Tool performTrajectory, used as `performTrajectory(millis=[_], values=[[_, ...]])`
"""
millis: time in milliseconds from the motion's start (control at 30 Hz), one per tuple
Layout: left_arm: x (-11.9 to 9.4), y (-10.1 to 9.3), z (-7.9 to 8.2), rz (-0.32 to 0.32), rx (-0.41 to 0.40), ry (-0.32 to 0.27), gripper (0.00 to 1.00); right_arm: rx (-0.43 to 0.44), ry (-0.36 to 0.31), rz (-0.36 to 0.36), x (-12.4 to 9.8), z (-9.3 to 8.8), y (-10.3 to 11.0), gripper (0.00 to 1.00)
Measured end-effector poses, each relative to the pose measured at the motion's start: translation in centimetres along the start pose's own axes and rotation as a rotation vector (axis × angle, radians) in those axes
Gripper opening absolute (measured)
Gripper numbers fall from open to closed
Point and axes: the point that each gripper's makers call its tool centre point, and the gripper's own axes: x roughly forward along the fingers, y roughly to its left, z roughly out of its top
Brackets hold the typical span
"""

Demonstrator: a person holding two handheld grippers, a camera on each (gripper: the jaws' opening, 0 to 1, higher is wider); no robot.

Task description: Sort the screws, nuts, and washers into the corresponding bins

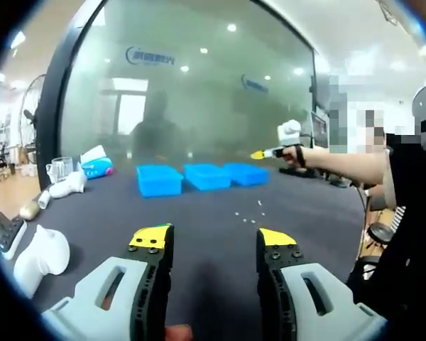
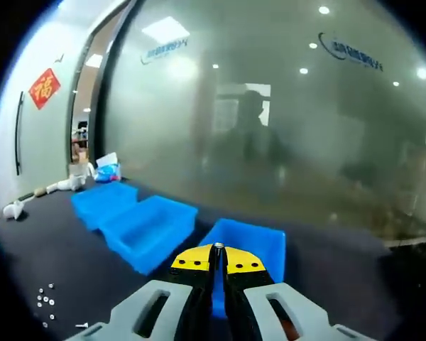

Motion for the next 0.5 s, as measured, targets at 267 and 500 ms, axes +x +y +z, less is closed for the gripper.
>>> performTrajectory(millis=[267, 500], values=[[0.0, -0.2, -0.2, -0.012, 0.011, 0.018, 0.45, 0.002, 0.061, -0.026, 1.9, -0.8, -1.1, 0.02], [-0.1, -0.3, -0.4, -0.020, 0.021, 0.033, 0.45, 0.017, 0.084, -0.030, 2.6, -1.6, -1.5, 0.02]])
